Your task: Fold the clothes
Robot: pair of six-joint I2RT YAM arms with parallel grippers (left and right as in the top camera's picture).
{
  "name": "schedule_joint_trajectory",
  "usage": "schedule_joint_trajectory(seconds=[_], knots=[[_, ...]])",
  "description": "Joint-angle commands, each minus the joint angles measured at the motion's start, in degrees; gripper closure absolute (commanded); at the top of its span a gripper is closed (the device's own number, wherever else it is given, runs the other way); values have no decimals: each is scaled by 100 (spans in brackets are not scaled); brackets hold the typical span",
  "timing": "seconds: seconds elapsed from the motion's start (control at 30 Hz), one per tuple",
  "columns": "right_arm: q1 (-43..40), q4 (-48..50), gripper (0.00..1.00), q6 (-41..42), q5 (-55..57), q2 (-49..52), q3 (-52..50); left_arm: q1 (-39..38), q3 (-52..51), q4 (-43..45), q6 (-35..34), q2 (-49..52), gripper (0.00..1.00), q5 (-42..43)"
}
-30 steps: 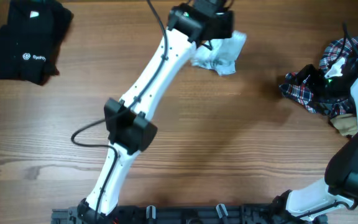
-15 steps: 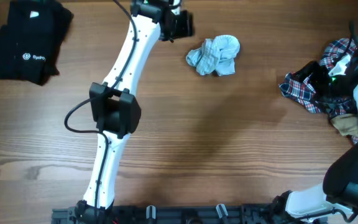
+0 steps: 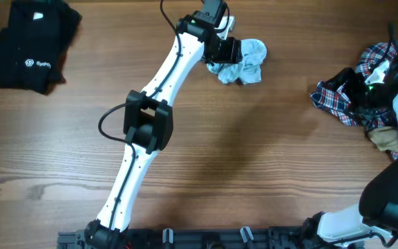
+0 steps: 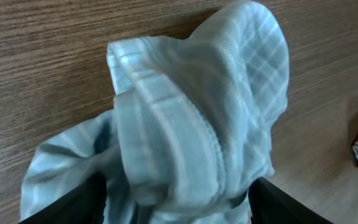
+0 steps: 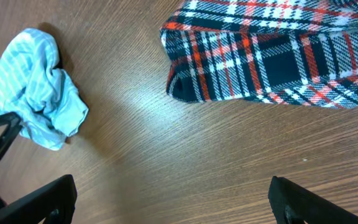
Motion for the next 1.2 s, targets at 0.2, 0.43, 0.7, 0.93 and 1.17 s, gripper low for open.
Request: schedule_joint_trajectory(seconds=[0.2,0.43,0.7,0.93,1.17], knots=[[4,-7,1,-74,-107,-140,7,9,-9,-197,186,101,96,459],[4,52,1,-76,-103,-140,7,-343,7,-337,138,-717,96,645],[4,66,1,-94,-101,-140,7,-1554,7,474,-1679,-1934,96,345],[2,46,1,-219,-98,-140,7,-1403,7,-205,-1797,-2229,96,-824],[2,168,1,81,-101,-166,7,-485,-520,-1036,-1799,-1797,96,-588]])
